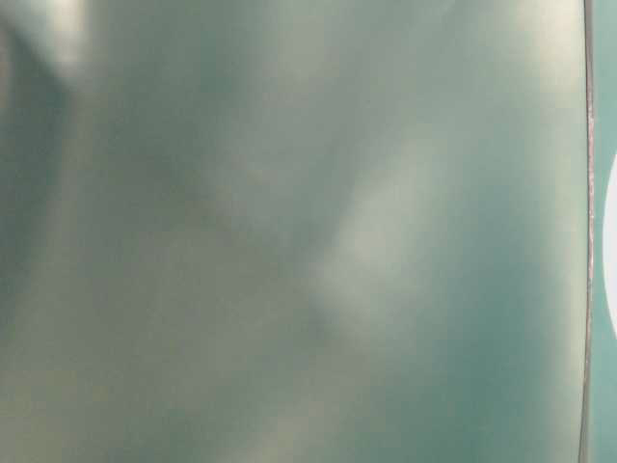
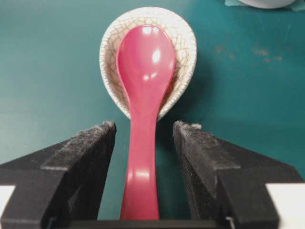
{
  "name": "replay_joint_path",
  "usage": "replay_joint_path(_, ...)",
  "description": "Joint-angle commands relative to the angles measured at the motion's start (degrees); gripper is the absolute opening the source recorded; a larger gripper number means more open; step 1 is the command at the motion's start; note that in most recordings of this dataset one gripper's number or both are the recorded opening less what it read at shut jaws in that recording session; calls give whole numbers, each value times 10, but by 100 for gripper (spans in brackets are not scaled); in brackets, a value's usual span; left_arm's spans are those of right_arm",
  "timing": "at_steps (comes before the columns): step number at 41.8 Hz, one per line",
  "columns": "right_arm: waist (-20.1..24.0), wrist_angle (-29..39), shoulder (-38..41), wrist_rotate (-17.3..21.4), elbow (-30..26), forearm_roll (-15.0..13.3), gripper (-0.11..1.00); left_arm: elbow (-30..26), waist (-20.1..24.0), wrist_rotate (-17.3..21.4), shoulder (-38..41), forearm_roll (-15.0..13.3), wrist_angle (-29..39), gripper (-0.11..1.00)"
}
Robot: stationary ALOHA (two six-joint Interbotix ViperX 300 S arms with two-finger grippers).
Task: Scoop the yellow hexagonal prism block from the bowl with a spoon using the right arm.
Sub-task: 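Lower the right gripper over the red spoon handle and close on it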
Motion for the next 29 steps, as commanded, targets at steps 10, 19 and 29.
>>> replay_joint_path(10,2,-1,-5,-12,-8,1,58,-12,0,0,6,2,-3,0)
replay_joint_path(19,2,7,-5,-13,-8,1,46,-12,1,1,6,2,-3,0)
replay_joint_path(29,2,5,-5,-12,-12,3,35,-12,0,1,6,2,-3,0)
